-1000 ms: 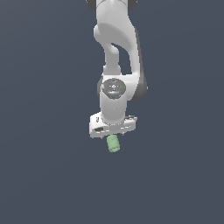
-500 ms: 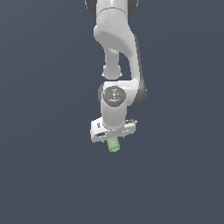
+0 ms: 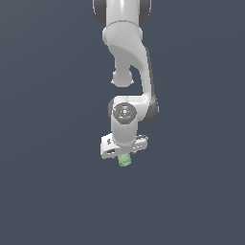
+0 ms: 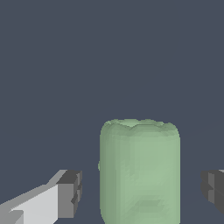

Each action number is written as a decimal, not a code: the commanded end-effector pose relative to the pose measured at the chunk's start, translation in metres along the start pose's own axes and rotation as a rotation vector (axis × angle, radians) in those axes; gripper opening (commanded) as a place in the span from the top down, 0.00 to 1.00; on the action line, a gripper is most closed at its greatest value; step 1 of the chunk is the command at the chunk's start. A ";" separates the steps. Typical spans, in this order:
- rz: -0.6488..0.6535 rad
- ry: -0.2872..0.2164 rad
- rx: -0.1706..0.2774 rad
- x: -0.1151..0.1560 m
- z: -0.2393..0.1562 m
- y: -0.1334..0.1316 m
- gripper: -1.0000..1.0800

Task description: Pick up the object and move it to a goal position.

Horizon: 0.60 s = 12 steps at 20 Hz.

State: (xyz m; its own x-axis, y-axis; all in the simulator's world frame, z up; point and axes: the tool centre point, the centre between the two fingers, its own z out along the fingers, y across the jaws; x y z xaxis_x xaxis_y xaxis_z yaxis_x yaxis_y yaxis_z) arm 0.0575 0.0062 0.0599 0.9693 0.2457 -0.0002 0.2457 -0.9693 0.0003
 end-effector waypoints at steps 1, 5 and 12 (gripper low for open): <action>-0.001 0.000 0.000 0.000 0.012 0.000 0.04; -0.001 0.000 0.000 0.001 0.019 0.000 0.04; -0.001 0.000 0.000 0.001 0.019 0.000 1.00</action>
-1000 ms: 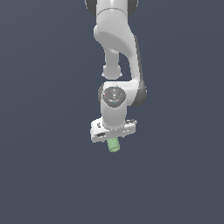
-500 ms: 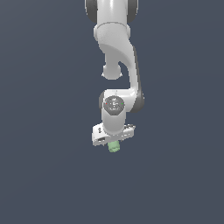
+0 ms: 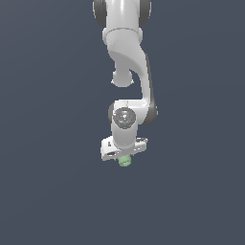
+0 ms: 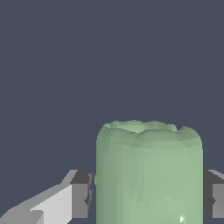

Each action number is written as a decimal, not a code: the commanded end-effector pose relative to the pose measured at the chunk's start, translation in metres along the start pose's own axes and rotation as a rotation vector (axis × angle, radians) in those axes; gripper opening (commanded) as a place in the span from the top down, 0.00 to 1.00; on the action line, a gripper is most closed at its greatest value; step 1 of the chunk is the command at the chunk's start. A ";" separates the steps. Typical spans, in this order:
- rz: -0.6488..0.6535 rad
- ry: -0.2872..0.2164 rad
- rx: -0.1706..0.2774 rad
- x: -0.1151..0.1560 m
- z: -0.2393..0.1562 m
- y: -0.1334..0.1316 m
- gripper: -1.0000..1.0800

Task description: Pick up the object and move it to a goal position.

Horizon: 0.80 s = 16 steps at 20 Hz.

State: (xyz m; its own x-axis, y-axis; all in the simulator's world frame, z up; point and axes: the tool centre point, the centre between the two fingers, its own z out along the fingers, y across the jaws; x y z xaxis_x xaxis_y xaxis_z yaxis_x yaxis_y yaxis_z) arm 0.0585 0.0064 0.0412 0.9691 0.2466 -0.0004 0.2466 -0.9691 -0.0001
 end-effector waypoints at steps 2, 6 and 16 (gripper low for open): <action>0.000 0.000 0.000 0.000 0.000 0.000 1.00; 0.000 0.000 0.000 0.000 0.000 0.000 1.00; 0.000 0.000 0.000 -0.009 -0.019 -0.005 1.00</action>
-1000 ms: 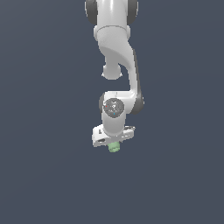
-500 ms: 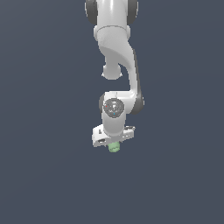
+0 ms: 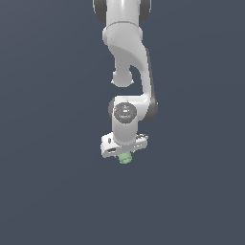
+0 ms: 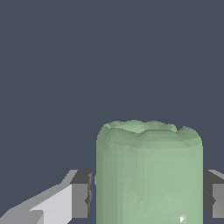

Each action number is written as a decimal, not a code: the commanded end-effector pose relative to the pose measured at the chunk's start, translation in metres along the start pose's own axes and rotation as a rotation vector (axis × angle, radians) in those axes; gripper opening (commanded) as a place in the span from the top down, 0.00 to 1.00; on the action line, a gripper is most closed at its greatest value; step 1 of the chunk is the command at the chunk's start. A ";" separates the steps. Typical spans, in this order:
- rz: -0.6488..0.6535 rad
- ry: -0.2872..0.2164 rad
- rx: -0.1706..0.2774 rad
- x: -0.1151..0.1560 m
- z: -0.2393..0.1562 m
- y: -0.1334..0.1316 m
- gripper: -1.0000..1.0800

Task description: Pick up the object and move it to a goal position.

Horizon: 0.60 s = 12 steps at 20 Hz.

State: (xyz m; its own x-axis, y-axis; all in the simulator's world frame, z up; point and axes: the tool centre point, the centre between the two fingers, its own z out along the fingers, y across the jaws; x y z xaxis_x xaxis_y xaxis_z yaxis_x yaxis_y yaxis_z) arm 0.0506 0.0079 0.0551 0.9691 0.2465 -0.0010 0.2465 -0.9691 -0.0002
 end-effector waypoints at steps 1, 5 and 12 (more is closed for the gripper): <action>0.000 0.001 0.000 -0.004 -0.010 -0.002 1.00; 0.000 0.001 0.000 -0.014 -0.030 -0.007 1.00; 0.000 0.001 -0.001 -0.039 -0.082 -0.020 1.00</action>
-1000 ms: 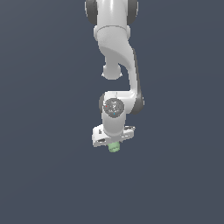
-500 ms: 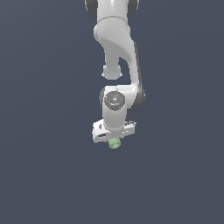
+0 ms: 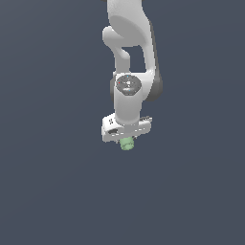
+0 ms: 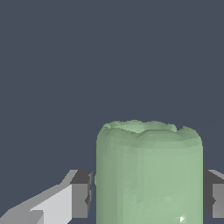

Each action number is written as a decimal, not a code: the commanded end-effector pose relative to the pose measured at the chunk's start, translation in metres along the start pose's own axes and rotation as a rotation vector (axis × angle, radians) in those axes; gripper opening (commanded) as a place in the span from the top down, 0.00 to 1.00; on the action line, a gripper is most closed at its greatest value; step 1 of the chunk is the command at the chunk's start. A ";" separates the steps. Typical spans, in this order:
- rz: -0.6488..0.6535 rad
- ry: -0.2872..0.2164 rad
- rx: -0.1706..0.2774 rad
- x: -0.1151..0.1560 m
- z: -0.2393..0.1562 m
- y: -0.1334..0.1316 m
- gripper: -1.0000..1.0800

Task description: Pick up the object and move it to a goal position.

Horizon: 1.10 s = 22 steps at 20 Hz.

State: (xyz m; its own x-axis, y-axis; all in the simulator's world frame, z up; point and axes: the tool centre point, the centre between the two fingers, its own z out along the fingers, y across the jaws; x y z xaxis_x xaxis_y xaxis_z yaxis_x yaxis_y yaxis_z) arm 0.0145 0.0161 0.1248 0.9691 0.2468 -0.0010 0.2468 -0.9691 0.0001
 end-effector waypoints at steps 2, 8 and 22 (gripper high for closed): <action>0.000 0.001 0.000 -0.014 -0.029 -0.007 1.00; 0.000 0.001 0.000 -0.037 -0.081 -0.019 1.00; 0.000 0.001 0.000 -0.070 -0.161 -0.037 1.00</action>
State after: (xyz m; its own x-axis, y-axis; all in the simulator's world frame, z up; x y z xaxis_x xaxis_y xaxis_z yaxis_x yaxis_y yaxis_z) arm -0.0600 0.0342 0.2805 0.9690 0.2470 0.0008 0.2470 -0.9690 0.0006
